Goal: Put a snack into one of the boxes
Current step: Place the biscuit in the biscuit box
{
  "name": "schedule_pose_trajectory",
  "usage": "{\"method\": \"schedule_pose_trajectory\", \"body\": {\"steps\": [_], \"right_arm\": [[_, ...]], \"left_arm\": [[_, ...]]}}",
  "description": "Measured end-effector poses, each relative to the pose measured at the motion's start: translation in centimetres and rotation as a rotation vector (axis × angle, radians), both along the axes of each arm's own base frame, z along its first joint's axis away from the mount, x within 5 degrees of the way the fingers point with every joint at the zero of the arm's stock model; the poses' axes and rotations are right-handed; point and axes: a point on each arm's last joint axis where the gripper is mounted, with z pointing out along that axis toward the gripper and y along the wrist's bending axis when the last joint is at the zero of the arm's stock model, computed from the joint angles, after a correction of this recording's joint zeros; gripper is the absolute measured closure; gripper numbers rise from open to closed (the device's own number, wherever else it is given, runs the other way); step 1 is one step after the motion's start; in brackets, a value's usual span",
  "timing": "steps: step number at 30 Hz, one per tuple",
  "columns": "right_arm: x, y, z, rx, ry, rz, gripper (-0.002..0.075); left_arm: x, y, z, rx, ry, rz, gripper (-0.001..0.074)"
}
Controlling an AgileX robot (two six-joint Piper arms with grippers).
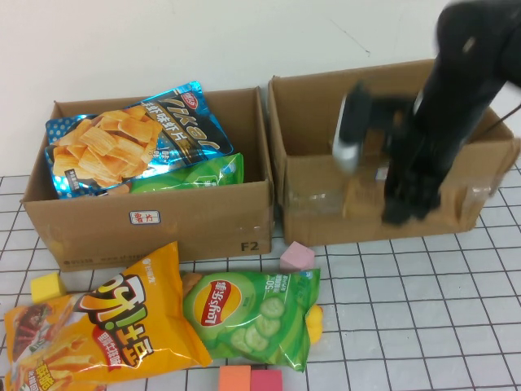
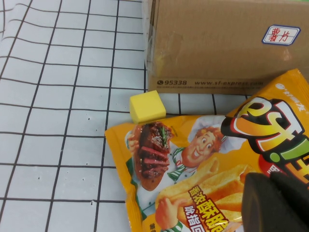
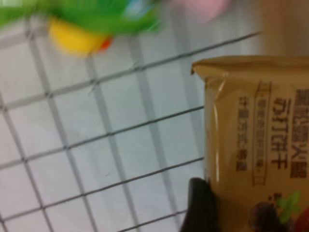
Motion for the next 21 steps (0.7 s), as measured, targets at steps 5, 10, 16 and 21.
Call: {"method": "schedule_pose_trajectory", "body": {"steps": [5, 10, 16, 21], "right_arm": [[-1.3, -0.5, 5.3, 0.081, -0.119, -0.054, 0.0262], [-2.5, -1.0, 7.5, 0.106, -0.172, -0.042, 0.0262], [-1.9, -0.9, 8.2, 0.127, -0.273, -0.013, 0.0263], [-0.1, -0.2, 9.1, 0.213, -0.478, -0.029, 0.0263]], "left_arm": [[0.0, 0.0, 0.0, 0.001, 0.0, -0.001, 0.0736], [0.0, 0.0, 0.0, 0.001, 0.0, -0.001, 0.0736], [0.0, 0.0, 0.0, -0.006, 0.0, -0.001, 0.0736], [0.0, -0.1, 0.0, -0.011, 0.0, -0.001, 0.0736]]}}
